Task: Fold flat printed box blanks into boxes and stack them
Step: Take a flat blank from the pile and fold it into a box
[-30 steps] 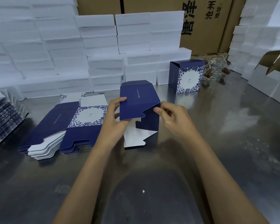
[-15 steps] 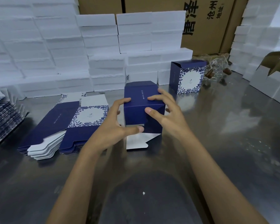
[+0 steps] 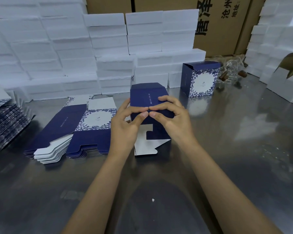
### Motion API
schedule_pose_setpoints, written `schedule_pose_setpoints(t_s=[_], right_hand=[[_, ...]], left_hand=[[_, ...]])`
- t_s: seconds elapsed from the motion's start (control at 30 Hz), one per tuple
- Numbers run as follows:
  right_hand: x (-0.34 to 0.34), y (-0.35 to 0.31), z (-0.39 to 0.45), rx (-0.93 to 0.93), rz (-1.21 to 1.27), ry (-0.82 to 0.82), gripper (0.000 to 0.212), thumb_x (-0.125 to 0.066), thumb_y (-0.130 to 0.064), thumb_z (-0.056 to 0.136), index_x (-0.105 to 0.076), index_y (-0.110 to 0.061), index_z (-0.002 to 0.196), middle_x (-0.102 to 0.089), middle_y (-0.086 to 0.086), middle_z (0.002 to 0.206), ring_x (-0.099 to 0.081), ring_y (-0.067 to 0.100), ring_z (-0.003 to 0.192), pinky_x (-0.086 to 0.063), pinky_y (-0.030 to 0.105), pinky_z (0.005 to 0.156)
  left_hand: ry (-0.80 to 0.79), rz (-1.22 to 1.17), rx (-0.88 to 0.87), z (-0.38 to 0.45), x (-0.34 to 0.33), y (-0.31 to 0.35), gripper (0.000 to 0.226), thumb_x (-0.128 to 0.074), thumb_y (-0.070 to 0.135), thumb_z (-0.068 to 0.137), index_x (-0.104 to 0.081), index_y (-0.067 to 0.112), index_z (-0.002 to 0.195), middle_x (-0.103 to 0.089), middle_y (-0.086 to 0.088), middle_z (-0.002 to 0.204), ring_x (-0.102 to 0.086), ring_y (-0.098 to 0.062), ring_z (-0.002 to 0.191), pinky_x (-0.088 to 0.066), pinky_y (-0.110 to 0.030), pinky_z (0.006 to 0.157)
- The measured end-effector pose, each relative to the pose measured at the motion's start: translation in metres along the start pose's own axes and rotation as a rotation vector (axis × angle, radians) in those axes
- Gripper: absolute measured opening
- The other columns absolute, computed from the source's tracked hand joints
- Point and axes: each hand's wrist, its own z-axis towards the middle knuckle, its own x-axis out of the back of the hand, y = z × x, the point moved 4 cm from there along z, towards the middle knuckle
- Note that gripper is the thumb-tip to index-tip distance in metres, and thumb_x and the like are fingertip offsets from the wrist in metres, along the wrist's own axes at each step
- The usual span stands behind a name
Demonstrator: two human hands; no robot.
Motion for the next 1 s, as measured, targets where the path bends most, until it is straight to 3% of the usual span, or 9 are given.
schedule_pose_setpoints(t_s=[0.1,0.27,0.4,0.47,0.63,0.7,0.8,0.9,1.0], right_hand=[[0.006,0.001,0.001,-0.025,0.006,-0.061,0.028,-0.079,-0.011,0.086,-0.074,-0.035,0.099,-0.056,-0.009,0.135,-0.047,0.012,0.135,-0.039,0.034,0.114],[0.009,0.000,0.002,-0.033,0.033,-0.064,0.024,-0.078,-0.004,0.085,-0.076,-0.024,0.098,-0.057,-0.003,0.136,-0.052,0.011,0.131,-0.040,0.042,0.113],[0.015,0.001,0.001,-0.095,0.051,-0.108,0.032,-0.077,-0.010,0.088,-0.073,-0.036,0.107,-0.048,-0.012,0.149,-0.044,-0.001,0.137,-0.040,0.047,0.115],[0.017,0.002,0.002,-0.129,0.050,-0.095,0.034,-0.078,-0.011,0.087,-0.072,-0.038,0.108,-0.044,-0.013,0.153,-0.044,-0.002,0.136,-0.040,0.048,0.114],[0.024,0.009,0.002,-0.246,0.198,-0.041,0.049,-0.076,-0.039,0.087,-0.060,-0.045,0.132,-0.048,-0.018,0.151,-0.047,-0.002,0.134,-0.044,0.026,0.108],[0.030,0.020,0.002,-0.358,0.218,0.068,0.049,-0.064,-0.050,0.094,-0.052,-0.042,0.141,-0.051,-0.017,0.149,-0.050,0.003,0.132,-0.043,0.028,0.107],[0.028,0.031,0.002,-0.488,0.234,0.090,0.027,-0.053,-0.023,0.103,-0.058,-0.029,0.128,-0.063,-0.004,0.135,-0.059,0.016,0.124,-0.046,0.037,0.101],[0.015,0.023,0.001,-0.402,0.279,-0.051,0.039,-0.059,-0.016,0.089,-0.063,-0.029,0.125,-0.069,-0.009,0.126,-0.063,0.011,0.117,-0.049,0.031,0.095],[0.016,0.006,0.002,-0.289,0.283,-0.067,0.042,-0.066,-0.015,0.088,-0.065,-0.030,0.128,-0.065,-0.010,0.132,-0.065,0.002,0.112,-0.050,0.021,0.095]], left_hand=[[-0.044,-0.009,0.038,0.002,0.004,-0.001,0.026,-0.077,0.011,0.085,-0.077,0.031,0.101,-0.064,0.012,0.131,-0.044,-0.003,0.138,-0.048,-0.010,0.090],[0.038,-0.051,0.081,0.001,0.005,0.001,0.028,-0.078,0.005,0.081,-0.079,0.030,0.092,-0.065,-0.002,0.132,-0.046,0.005,0.134,-0.047,-0.017,0.096],[-0.028,-0.034,0.105,0.002,0.008,0.003,0.030,-0.077,0.008,0.084,-0.078,0.033,0.101,-0.069,0.021,0.117,-0.049,0.000,0.133,-0.045,-0.027,0.106],[-0.028,-0.032,0.140,0.002,0.011,0.003,0.030,-0.076,0.009,0.085,-0.078,0.033,0.104,-0.071,0.016,0.118,-0.057,-0.005,0.126,-0.047,-0.033,0.108],[0.119,-0.039,0.164,0.003,0.016,0.005,0.027,-0.073,0.005,0.087,-0.078,0.026,0.104,-0.075,0.002,0.105,-0.068,-0.011,0.101,-0.052,-0.039,0.101],[0.203,-0.153,0.223,0.004,0.024,0.000,0.027,-0.070,0.005,0.090,-0.077,0.024,0.108,-0.076,0.000,0.109,-0.069,-0.017,0.107,-0.051,-0.042,0.103],[0.269,-0.321,0.347,0.003,0.028,-0.009,0.029,-0.064,0.006,0.095,-0.073,0.030,0.109,-0.076,-0.001,0.111,-0.070,-0.022,0.109,-0.054,-0.043,0.099],[0.224,-0.341,0.475,-0.003,0.012,-0.019,0.034,-0.059,0.004,0.097,-0.063,0.028,0.121,-0.075,0.002,0.109,-0.072,-0.015,0.093,-0.059,-0.029,0.078],[0.121,-0.302,0.620,-0.010,-0.009,-0.027,0.038,-0.056,-0.003,0.096,-0.050,0.011,0.131,-0.071,-0.007,0.113,-0.068,-0.021,0.090,-0.061,-0.038,0.079]])
